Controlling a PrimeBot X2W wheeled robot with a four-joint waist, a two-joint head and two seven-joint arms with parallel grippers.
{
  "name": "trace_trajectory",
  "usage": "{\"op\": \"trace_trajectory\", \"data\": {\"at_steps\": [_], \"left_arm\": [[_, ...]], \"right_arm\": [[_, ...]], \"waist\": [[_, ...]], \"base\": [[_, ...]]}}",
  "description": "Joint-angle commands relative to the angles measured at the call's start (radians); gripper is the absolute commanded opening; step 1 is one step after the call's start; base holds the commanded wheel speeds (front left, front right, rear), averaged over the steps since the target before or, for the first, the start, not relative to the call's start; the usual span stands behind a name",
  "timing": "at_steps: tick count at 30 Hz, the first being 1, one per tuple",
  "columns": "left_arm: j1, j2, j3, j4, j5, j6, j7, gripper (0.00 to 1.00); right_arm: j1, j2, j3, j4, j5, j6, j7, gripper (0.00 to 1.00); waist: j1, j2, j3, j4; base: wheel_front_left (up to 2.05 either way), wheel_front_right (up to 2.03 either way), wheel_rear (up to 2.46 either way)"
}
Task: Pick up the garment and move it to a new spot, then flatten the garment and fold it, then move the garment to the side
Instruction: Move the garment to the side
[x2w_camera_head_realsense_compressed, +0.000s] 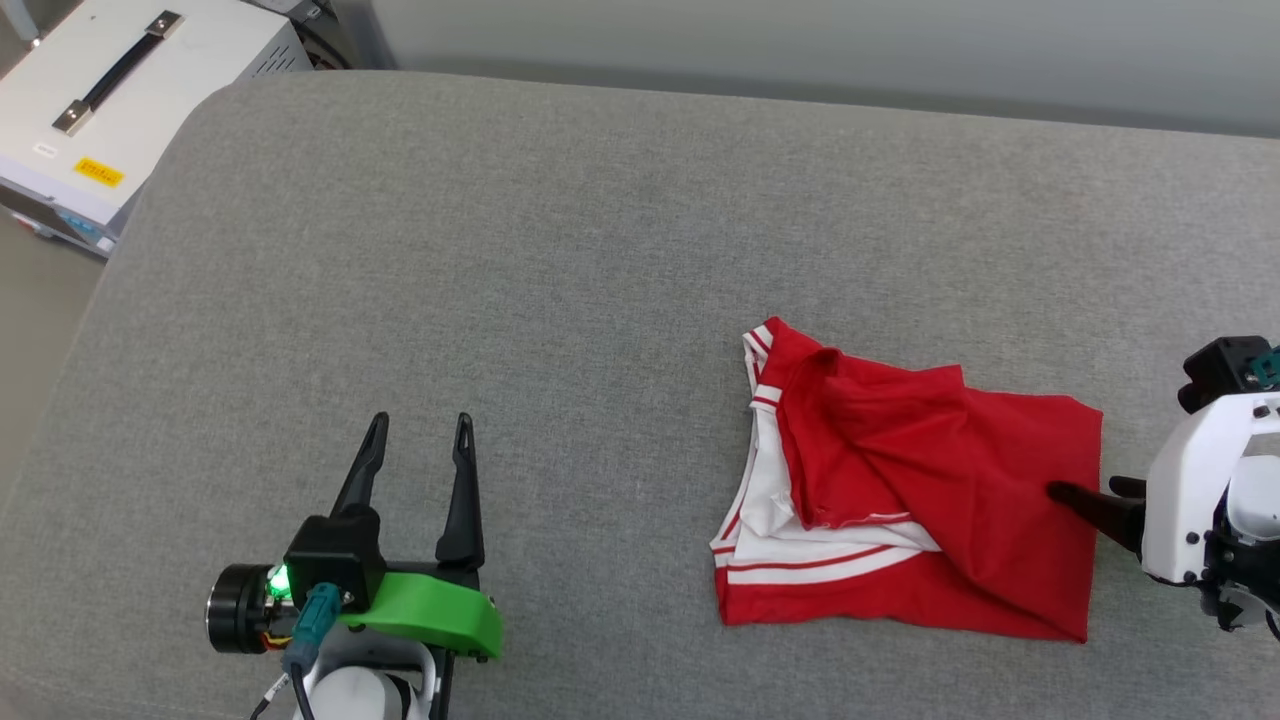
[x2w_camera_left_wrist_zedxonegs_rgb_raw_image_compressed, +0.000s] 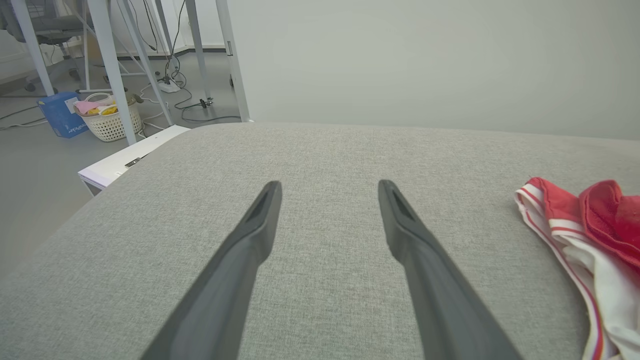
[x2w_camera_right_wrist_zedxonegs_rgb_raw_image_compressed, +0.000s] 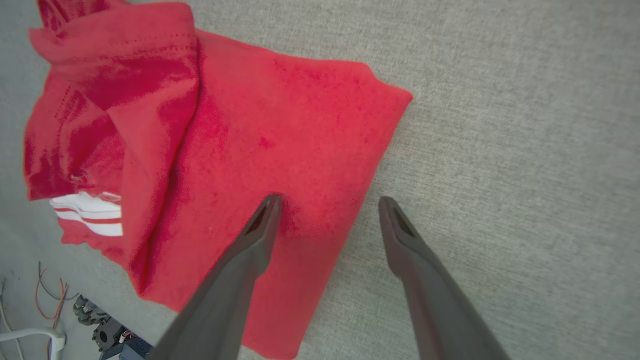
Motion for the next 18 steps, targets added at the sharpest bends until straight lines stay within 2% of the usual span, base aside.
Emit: {"op": "trace_trajectory", "data": {"at_steps": [1, 8, 13, 15, 18], "left_arm": [[-0.024, -0.005, -0.003, 0.004, -0.008, -0.001, -0.006, 1.0], [-0.056, -0.005, -0.017, 0.011, -0.012, -0.002, -0.006, 1.0], [-0.063, -0.006, -0.02, 0.018, -0.017, 0.003, -0.006, 1.0], [-0.057, -0.006, -0.017, 0.021, -0.018, 0.005, -0.006, 1.0], [-0.049, -0.006, -0.014, 0.027, -0.019, 0.007, -0.006, 1.0]], "right_arm": [[0.007, 0.005, 0.01, 0.012, 0.0, -0.001, 0.004, 1.0], [0.01, 0.048, 0.072, 0.091, 0.018, -0.001, -0.01, 1.0], [0.032, 0.033, 0.136, 0.102, 0.038, -0.001, -0.047, 1.0], [0.022, 0.012, 0.161, 0.087, 0.025, -0.001, -0.087, 0.0], [0.0, -0.001, 0.171, 0.071, 0.035, -0.001, -0.148, 0.0]], "waist": [[0.0, -0.0001, 0.039, 0.029], [0.0, -0.0001, 0.08, 0.053], [0.0, -0.0001, 0.078, 0.058], [0.0, -0.0001, 0.07, 0.053], [0.0, -0.0001, 0.054, 0.04]], "base": [[0.0, 0.0, 0.0], [0.0, 0.0, 0.0], [0.0, 0.0, 0.0], [0.0, 0.0, 0.0], [0.0, 0.0, 0.0]]}}
